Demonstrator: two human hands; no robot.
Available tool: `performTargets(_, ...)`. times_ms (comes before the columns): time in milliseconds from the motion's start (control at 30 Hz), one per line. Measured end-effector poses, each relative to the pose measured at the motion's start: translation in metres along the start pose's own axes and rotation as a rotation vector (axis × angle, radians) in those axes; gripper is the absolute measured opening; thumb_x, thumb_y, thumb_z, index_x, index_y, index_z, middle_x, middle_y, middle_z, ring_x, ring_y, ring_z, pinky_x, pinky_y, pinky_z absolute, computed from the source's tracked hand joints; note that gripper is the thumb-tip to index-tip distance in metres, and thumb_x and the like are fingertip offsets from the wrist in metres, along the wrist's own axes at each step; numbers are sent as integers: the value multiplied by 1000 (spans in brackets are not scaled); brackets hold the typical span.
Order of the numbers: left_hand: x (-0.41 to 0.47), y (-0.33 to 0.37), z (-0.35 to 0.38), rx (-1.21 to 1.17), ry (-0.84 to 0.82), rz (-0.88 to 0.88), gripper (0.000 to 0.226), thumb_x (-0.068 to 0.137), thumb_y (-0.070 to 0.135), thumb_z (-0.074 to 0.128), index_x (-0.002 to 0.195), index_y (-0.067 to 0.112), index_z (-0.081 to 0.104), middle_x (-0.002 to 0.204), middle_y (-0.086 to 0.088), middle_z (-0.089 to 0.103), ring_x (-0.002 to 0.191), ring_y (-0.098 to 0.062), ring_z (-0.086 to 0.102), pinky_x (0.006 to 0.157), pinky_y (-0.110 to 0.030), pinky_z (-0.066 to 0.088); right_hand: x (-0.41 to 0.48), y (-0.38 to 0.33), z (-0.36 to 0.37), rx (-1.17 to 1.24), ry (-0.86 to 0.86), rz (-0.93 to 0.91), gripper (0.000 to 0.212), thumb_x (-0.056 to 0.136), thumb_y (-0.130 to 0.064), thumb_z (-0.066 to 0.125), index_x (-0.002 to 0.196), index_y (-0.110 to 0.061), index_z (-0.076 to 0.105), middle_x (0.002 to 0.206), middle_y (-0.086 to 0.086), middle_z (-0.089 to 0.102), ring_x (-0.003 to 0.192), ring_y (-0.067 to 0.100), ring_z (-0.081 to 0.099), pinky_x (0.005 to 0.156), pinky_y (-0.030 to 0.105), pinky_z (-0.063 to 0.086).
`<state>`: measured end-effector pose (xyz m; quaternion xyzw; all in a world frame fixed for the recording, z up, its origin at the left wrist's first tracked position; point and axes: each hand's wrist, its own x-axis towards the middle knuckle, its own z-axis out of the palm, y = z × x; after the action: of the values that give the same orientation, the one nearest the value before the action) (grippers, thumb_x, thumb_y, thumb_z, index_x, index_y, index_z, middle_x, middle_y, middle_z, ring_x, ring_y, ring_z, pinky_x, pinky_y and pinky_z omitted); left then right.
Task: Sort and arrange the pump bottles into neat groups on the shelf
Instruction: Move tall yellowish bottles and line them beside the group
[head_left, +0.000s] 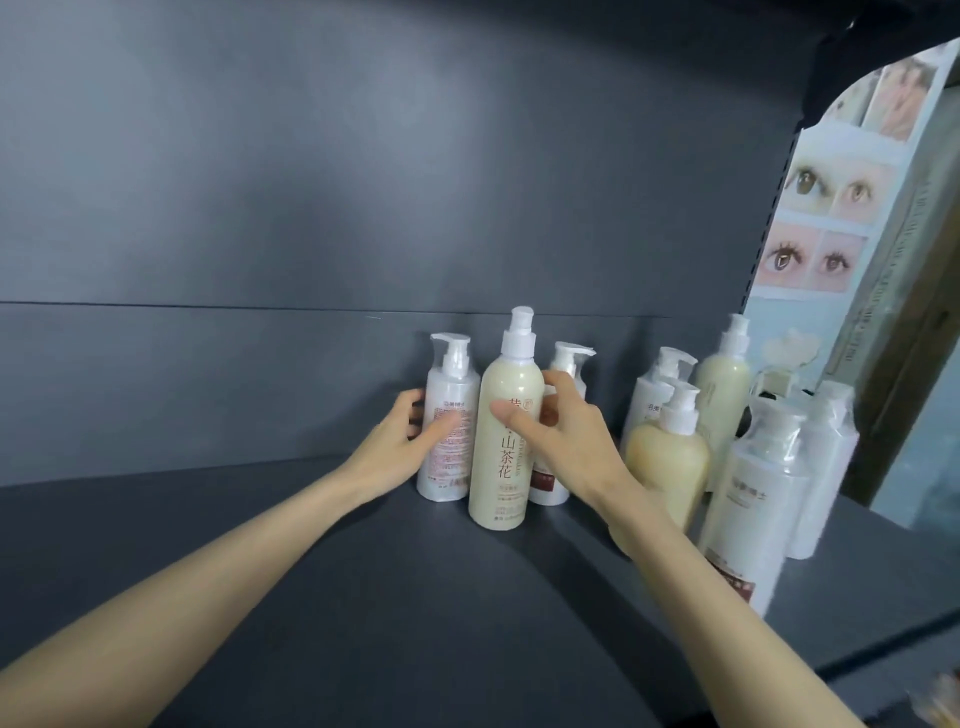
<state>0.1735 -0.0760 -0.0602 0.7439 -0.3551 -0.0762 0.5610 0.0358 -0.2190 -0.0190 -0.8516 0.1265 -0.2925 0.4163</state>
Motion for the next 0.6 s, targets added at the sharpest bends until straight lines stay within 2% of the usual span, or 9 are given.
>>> performTargets(67, 4, -1, 2, -70, -20, 6, 53, 87, 44, 56, 132, 19, 40, 120, 7, 60, 107, -5, 61, 97, -33, 48, 1, 0, 1, 21, -13, -3, 50, 79, -50, 67, 120, -26, 50, 106, -8, 65, 95, 9, 64, 84, 30, 52)
performTargets(167, 6, -1, 4, -120, -50, 22, 42, 90, 36, 55, 126, 17, 46, 114, 12, 62, 103, 0, 62, 87, -21, 50, 1, 2, 5, 31, -14, -9, 47, 81, -48, 66, 119, -25, 50, 102, -10, 66, 92, 5, 64, 80, 26, 53)
performTargets(367, 5, -5, -2, -140, -18, 58, 27, 89, 30, 60, 112, 18, 53, 111, 8, 66, 100, -2, 64, 84, -20, 51, -1, 2, 7, 98, 18, -16, 39, 82, -40, 68, 114, -22, 53, 100, -8, 67, 91, 8, 66, 76, 22, 54)
performTargets(467, -4, -1, -9, -143, -16, 56, 26, 89, 31, 60, 112, 21, 53, 109, 10, 66, 98, 0, 64, 85, -22, 51, -4, -1, 7, 118, 39, -27, 38, 83, -36, 69, 114, -22, 54, 100, -8, 66, 90, 6, 65, 70, 17, 51)
performTargets(533, -14, 8, -16, -175, 8, 47, 27, 90, 32, 59, 112, 20, 53, 106, 9, 66, 94, 0, 65, 78, -18, 52, -7, -4, 7, 122, 50, -38, 39, 83, -38, 68, 115, -22, 53, 101, -8, 66, 91, 7, 65, 71, 17, 50)
performTargets(600, -27, 19, -23, -210, 51, 38, 29, 90, 36, 56, 112, 17, 53, 104, 5, 67, 92, -4, 66, 75, -19, 52, -11, -11, 8, 158, 60, -49, 38, 83, -38, 67, 113, -21, 53, 100, -6, 66, 89, 5, 65, 66, 13, 49)
